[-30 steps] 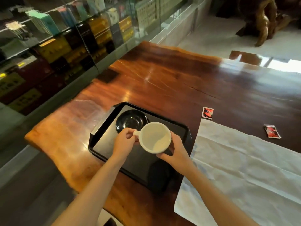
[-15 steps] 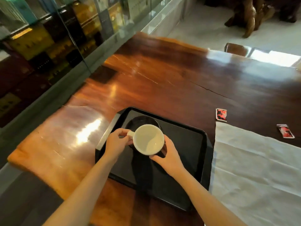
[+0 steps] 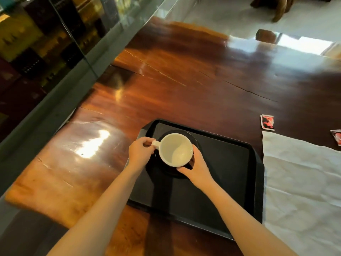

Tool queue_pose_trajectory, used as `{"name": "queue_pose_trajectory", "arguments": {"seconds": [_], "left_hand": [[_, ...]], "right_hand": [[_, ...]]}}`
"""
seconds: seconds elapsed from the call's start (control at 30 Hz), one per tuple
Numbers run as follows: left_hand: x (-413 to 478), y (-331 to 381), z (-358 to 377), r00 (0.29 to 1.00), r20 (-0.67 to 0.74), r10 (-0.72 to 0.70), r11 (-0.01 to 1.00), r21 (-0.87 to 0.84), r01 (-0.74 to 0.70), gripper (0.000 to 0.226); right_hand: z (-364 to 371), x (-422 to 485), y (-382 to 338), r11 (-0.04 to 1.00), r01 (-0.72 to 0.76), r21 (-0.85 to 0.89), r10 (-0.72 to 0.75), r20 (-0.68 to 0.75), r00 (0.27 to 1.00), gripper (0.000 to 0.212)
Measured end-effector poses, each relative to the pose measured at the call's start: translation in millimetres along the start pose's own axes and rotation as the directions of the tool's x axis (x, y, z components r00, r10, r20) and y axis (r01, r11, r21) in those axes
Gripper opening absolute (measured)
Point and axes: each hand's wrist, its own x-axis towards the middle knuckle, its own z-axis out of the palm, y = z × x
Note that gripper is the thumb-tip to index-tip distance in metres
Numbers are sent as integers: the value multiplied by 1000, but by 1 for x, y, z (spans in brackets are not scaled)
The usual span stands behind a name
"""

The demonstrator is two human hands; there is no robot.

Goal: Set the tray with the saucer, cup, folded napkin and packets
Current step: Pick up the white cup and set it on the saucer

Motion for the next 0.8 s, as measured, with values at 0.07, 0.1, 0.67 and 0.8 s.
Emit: {"name": "queue_pose_trajectory", "arguments": {"seconds": [0.07,0.1,0.67,0.8], "left_hand": [[3,-1,0,1000,24,2,1000,3,-2,14],[4,-1,0,999,37,3,1000,7,-4,15],[7,2,1,989,119,86,994,54,-93,18],[6,1,1,991,115,74,995,64,-82,18]], "right_hand": [[1,1,0,1000,-6,-6,6,-7,1000,83],[2,2,0,1000,-7,-9,7,-12,1000,83],[2,-1,-5,997,-66,-26,64,-74,995,85],[3,-2,-6,998,-66,-10,65,-70,995,84]]}}
